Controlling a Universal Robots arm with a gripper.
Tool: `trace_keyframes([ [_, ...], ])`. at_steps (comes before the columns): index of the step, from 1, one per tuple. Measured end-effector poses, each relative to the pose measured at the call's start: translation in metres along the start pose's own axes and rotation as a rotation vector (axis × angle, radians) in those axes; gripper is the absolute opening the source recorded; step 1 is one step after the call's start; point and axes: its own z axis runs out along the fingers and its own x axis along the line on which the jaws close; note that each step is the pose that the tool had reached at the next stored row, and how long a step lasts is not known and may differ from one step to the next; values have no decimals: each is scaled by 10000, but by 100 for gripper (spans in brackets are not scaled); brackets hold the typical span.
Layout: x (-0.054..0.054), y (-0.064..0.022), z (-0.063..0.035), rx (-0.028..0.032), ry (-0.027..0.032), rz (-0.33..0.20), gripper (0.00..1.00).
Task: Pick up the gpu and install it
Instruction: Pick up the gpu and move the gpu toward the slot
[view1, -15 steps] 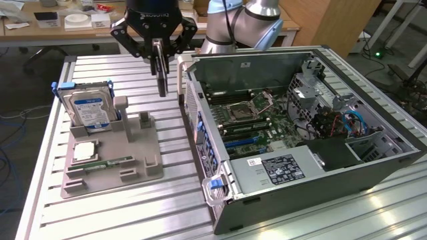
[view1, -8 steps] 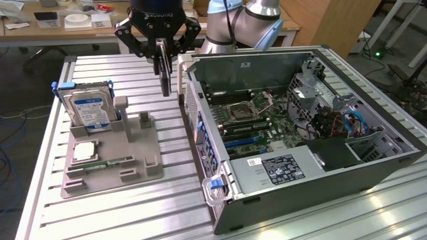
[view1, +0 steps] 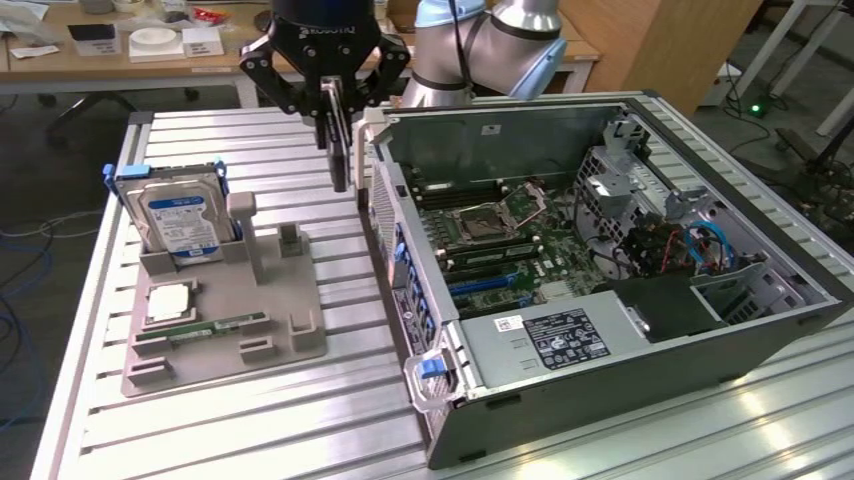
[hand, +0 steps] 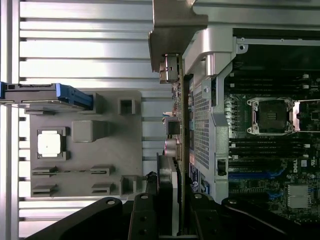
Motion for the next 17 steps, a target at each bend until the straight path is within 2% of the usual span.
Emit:
trace_keyframes([
  [17,-167,2,5,0,0,-1,28],
])
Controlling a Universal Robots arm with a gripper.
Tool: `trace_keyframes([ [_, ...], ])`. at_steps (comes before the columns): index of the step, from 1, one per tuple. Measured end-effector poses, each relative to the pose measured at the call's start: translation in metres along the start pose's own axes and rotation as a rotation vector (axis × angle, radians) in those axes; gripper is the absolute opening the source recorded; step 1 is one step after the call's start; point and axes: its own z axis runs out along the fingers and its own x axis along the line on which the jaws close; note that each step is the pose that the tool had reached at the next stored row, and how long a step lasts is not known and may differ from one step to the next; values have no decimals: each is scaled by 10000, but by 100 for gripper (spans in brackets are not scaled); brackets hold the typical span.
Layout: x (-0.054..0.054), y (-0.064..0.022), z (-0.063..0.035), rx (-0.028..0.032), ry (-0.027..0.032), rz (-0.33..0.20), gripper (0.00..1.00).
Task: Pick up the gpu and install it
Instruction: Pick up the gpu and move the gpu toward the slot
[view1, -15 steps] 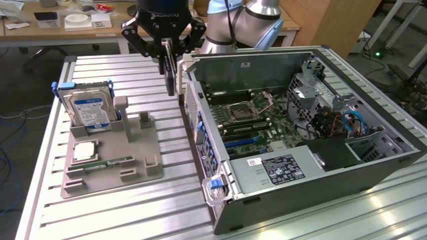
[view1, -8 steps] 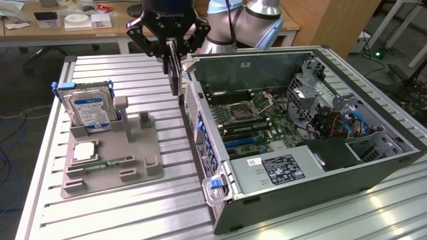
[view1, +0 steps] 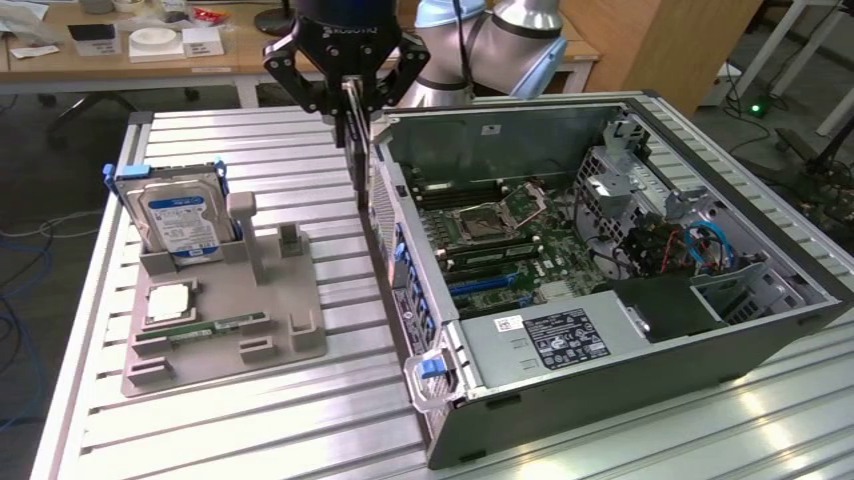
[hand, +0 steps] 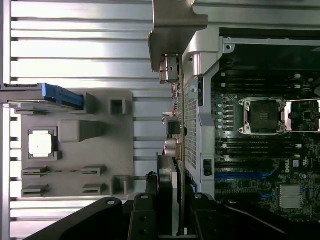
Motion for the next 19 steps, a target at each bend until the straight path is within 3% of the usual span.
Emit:
trace_keyframes([
  [19,-137,2,4,0,0,1,28],
])
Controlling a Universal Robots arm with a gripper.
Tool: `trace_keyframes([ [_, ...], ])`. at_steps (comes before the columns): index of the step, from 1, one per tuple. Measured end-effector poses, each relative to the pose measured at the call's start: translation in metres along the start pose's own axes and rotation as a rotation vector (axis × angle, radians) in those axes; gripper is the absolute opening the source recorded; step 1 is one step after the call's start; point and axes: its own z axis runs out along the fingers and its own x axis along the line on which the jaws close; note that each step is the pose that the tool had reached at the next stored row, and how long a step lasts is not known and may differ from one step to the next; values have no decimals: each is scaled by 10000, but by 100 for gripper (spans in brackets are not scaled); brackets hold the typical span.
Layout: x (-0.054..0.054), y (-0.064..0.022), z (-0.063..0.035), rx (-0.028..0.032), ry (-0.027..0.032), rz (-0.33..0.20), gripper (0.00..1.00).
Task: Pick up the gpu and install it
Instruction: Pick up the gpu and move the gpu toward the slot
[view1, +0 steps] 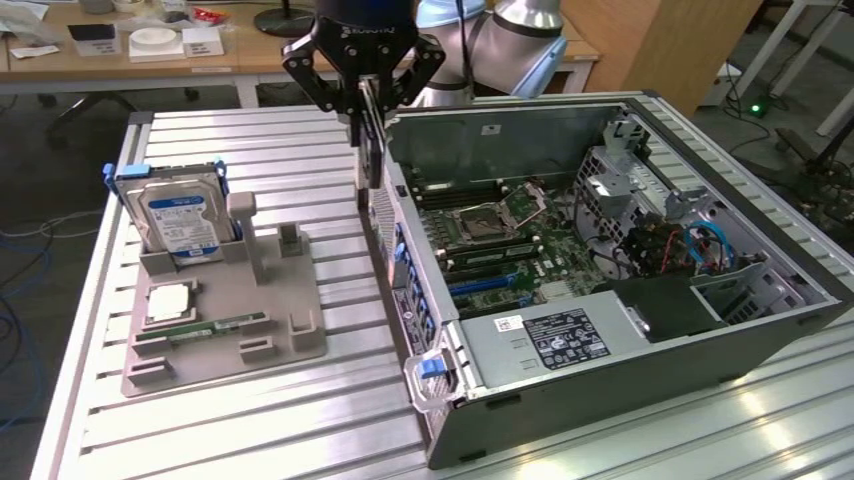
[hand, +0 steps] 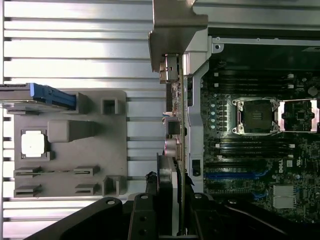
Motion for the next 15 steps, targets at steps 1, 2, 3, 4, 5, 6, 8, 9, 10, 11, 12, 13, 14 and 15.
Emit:
trace_keyframes([
  [1,-7,0,0,1,1,0,28],
  [2,-15,0,0,1,0,0,28],
  [3,-23,0,1,0,0,-1,28],
  [4,-30,1,1,1,0,0,28],
  [5,-37,0,1,0,0,0,28],
  [6,-44,0,2,0,-1,-1,28],
  [8,-57,1,1,1,1,0,28],
  [9,-64,1,2,0,0,-1,28],
  [10,-72,1,2,0,0,-1,28],
  [11,-79,1,2,1,0,-1,28],
  [12,-86,1,2,0,0,-1,28],
  [13,-93,1,3,0,0,-1,28],
  [14,-100,1,3,1,0,-1,28],
  [15,-107,2,3,1,0,-1,28],
])
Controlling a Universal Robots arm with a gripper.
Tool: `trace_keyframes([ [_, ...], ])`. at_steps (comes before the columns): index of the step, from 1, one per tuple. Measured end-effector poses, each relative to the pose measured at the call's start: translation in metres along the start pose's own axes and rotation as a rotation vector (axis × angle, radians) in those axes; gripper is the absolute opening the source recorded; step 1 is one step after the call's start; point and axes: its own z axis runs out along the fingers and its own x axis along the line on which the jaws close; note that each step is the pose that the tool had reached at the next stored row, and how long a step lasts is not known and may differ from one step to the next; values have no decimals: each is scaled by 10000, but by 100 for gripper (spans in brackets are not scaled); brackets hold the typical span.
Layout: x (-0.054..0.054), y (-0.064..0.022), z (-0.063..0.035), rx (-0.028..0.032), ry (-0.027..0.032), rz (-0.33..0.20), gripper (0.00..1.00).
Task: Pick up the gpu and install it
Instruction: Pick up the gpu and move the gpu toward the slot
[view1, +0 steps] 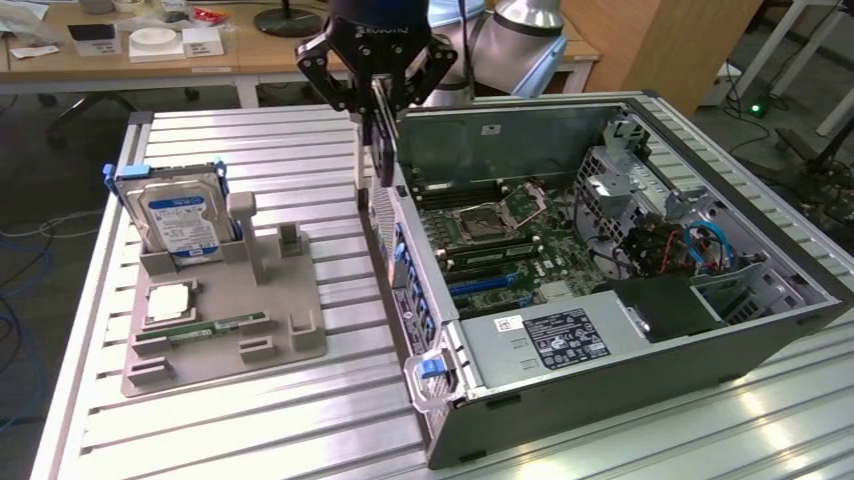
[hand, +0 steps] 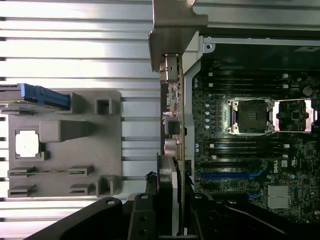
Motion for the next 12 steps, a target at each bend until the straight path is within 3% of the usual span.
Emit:
trace_keyframes([
  [12,-94,1,4,-1,-1,1,28],
])
